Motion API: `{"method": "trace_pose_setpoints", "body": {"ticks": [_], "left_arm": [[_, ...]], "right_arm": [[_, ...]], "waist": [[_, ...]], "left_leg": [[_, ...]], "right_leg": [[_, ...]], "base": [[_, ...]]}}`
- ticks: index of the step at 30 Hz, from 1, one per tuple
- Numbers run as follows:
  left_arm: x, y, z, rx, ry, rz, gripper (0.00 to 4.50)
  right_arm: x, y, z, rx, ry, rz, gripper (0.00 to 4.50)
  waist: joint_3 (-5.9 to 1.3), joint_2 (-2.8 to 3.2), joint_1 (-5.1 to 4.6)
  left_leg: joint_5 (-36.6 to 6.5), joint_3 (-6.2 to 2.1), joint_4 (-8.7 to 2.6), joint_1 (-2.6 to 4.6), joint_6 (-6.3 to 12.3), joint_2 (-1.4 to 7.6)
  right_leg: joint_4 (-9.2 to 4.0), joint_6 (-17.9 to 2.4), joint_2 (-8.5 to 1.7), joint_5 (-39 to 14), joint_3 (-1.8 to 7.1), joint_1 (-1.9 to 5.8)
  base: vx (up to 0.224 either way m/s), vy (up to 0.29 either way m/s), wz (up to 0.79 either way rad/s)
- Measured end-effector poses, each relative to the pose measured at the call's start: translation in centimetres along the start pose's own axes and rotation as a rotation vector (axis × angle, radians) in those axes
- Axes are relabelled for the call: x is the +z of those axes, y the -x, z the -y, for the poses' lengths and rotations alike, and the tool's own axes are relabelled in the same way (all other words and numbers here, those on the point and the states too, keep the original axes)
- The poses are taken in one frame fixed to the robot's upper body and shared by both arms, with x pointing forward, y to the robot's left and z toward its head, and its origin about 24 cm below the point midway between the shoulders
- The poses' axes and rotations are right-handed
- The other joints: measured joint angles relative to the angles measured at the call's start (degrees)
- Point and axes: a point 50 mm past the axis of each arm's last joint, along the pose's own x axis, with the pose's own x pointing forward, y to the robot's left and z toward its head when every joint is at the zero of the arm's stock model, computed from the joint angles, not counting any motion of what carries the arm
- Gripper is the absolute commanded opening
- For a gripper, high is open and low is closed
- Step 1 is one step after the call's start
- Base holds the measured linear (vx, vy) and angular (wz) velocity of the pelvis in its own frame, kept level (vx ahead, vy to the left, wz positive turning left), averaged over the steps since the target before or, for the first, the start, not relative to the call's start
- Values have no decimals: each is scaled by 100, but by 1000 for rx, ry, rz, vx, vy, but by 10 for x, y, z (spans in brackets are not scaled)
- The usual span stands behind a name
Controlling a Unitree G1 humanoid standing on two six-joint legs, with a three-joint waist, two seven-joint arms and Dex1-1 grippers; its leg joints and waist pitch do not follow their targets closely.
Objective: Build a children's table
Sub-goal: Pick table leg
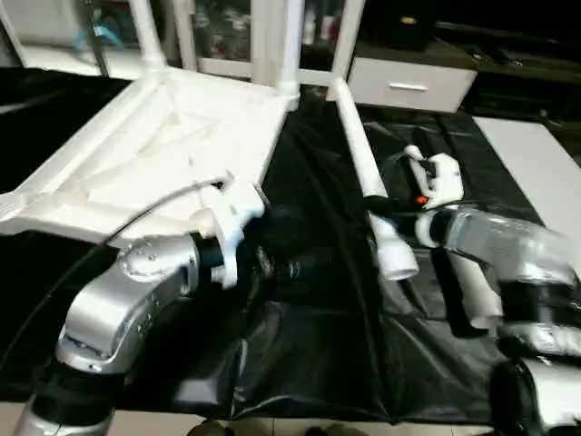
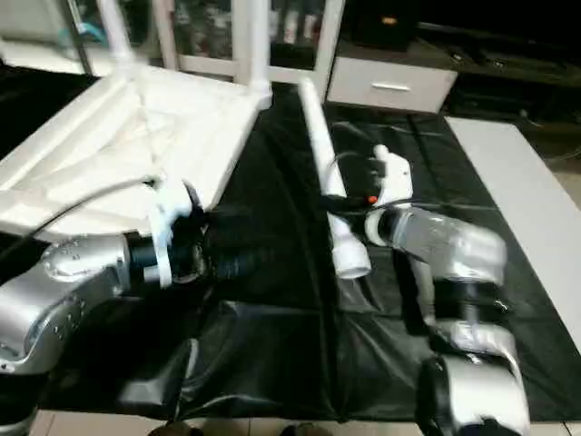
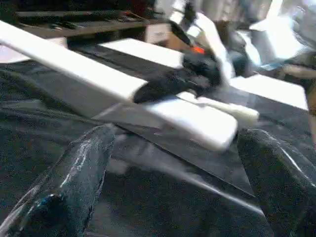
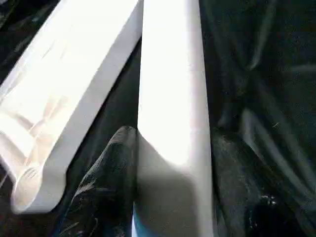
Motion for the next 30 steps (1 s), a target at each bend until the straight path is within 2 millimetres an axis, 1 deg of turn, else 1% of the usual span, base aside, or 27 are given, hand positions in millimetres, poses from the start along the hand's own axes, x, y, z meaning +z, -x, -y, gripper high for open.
{"method": "trace_pose_setpoints", "body": {"ticks": [2, 3, 5, 6, 7, 8, 10, 12, 14, 16, 18, 19, 22, 24, 26, 27, 28, 30], "left_arm": [[2, -2, -1, 18, 11, 21, 450], [3, -2, -2, 32, 21, 32, 450], [3, -5, -6, 75, 75, 66, 450], [5, -10, -8, 102, 150, 108, 450], [9, -12, -16, 155, 218, 155, 450], [16, -15, -22, 196, 287, 207, 450], [25, -18, -30, 235, 399, 279, 450], [28, -18, -39, 246, 522, 331, 450], [25, -16, -45, 258, 603, 350, 450], [22, -16, -48, 261, 658, 368, 450], [27, -18, -49, 223, 740, 420, 450], [34, -18, -48, 189, 760, 448, 450], [48, -20, -42, 110, 764, 468, 450], [48, -20, -39, 84, 766, 452, 450], [46, -21, -35, 60, 748, 411, 450], [45, -21, -32, 46, 725, 383, 432], [44, -21, -28, 32, 701, 353, 432], [42, -24, -24, 22, 674, 311, 413]], "right_arm": [[-11, 6, -1, 49, -10, -18, 178], [-14, 8, -4, 82, -15, -21, 178], [-15, 12, -15, 173, 2, -8, 178], [-13, 14, -23, 222, 21, 12, 178], [-10, 16, -31, 274, 40, 32, 178], [-7, 17, -42, 345, 58, 55, 178], [-5, 19, -53, 424, 65, 71, 178], [-7, 21, -59, 476, 64, 68, 178], [-10, 21, -63, 512, 69, 57, 178], [-11, 22, -65, 522, 77, 53, 178], [-14, 24, -68, 556, 82, 50, 178], [-16, 26, -70, 570, 91, 47, 178], [-16, 26, -74, 590, 108, 42, 178], [-16, 26, -74, 590, 109, 41, 178], [-17, 26, -75, 591, 114, 35, 178], [-17, 26, -75, 590, 117, 34, 178], [-18, 27, -75, 588, 120, 34, 178], [-19, 28, -75, 587, 128, 33, 178]], "waist": [[0, 0, 38], [0, 0, 39], [0, 0, 37], [3, -4, 36], [6, -10, 40], [9, -19, 33], [11, -25, 31], [18, -39, 43], [27, -54, 43], [35, -69, 53], [47, -89, 89], [52, -98, 116], [52, -99, 163], [53, -99, 195], [53, -99, 200], [53, -99, 201], [53, -99, 204], [53, -99, 201]], "left_leg": [[-1, 4, -1, 0, 2, 0], [-1, 5, -2, -1, 2, 0], [0, 6, -2, 0, 3, 0], [2, 6, -2, 1, 2, 2], [7, 6, -1, 1, 2, 5], [12, 8, -2, 4, -3, 12], [13, 8, -2, 11, -5, 15], [13, 7, -2, 10, -5, 15], [12, 7, -2, 2, -1, 15], [12, 6, -3, -9, 11, 15], [24, 7, -3, -18, 37, 15], [24, 7, -3, -25, 39, 15], [20, 9, -2, -25, 47, 14], [18, 9, -2, -24, 49, 15], [21, 9, -3, -20, 44, 16], [22, 8, -4, -19, 40, 16], [23, 8, -6, -17, 38, 16], [18, 8, -7, -15, 23, 16]], "right_leg": [[-3, 0, 0, 0, 2, 0], [-3, 0, 0, 0, 2, 0], [-1, 0, -1, 0, 3, -1], [1, -1, -1, 1, 2, -1], [4, -2, -1, 2, 1, -1], [6, -6, 0, 4, -5, 0], [4, -7, 1, 5, -9, 8], [0, -5, 1, 4, -11, 10], [-8, -4, 1, 3, -13, 7], [-18, -4, 1, 3, -16, 3], [-26, -4, 0, 3, -19, 0], [-29, -4, -1, 3, -21, -4], [-32, -4, -3, 2, -20, -4], [-31, -4, -3, 3, -21, -4], [-27, -4, -3, 3, -21, -4], [-26, -3, -3, 3, -21, -4], [-25, -3, -3, 3, -21, -4], [-24, -2, -3, 4, -22, -3]], "base": [[0, 0, 0], [0, 0, 0], [0, 0, 0], [0, 0, 0], [0, 0, 0], [0, 0, 0], [0, 0, 0], [0, 0, 0], [0, 0, 0], [0, 0, 0], [0, 0, 0], [0, 0, 0], [0, 0, 0], [0, 0, 0], [0, 0, 0], [0, 0, 0], [0, 0, 0], [0, 0, 0]]}}
